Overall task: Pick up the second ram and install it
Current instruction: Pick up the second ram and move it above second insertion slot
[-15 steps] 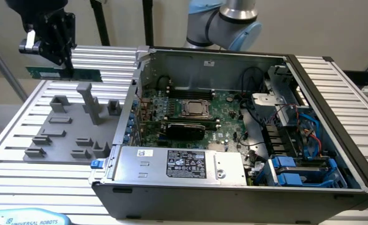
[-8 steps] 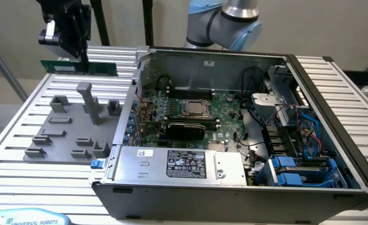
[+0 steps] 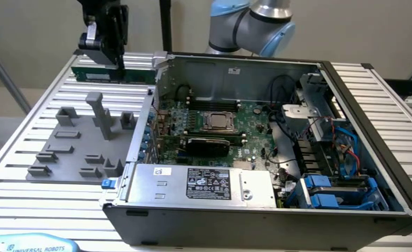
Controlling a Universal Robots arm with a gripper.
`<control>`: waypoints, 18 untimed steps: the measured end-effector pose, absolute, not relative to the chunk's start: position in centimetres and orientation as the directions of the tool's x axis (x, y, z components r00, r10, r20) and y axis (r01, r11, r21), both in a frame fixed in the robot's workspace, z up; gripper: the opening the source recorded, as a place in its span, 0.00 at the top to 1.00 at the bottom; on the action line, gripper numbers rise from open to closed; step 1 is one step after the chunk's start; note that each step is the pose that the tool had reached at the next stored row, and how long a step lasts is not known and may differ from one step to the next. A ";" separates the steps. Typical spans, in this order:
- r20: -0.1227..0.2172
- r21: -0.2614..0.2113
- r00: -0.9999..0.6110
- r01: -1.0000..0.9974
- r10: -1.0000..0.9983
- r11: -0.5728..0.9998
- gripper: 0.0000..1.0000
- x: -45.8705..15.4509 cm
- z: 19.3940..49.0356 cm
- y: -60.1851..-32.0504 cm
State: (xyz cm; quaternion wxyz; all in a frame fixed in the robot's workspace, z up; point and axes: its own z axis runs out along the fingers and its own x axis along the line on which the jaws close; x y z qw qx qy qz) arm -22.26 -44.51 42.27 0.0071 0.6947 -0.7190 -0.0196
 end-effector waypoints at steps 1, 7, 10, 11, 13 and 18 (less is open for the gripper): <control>-0.017 0.038 -0.035 -0.999 -0.999 0.034 0.87 -21.8 42.3 -44.5; -0.020 0.038 -0.035 -0.999 -0.999 0.034 0.87 -19.1 42.3 -44.5; -0.021 0.038 -0.035 -0.999 -0.999 0.034 0.87 -17.7 42.3 -44.5; -0.021 0.038 -0.035 -0.999 -0.999 0.034 0.87 -17.2 42.3 -44.5; -0.021 0.038 -0.035 -0.999 -0.999 0.034 0.87 -16.4 42.3 -44.5; -0.021 0.038 -0.035 -0.999 -0.999 0.034 0.87 -14.1 42.3 -44.5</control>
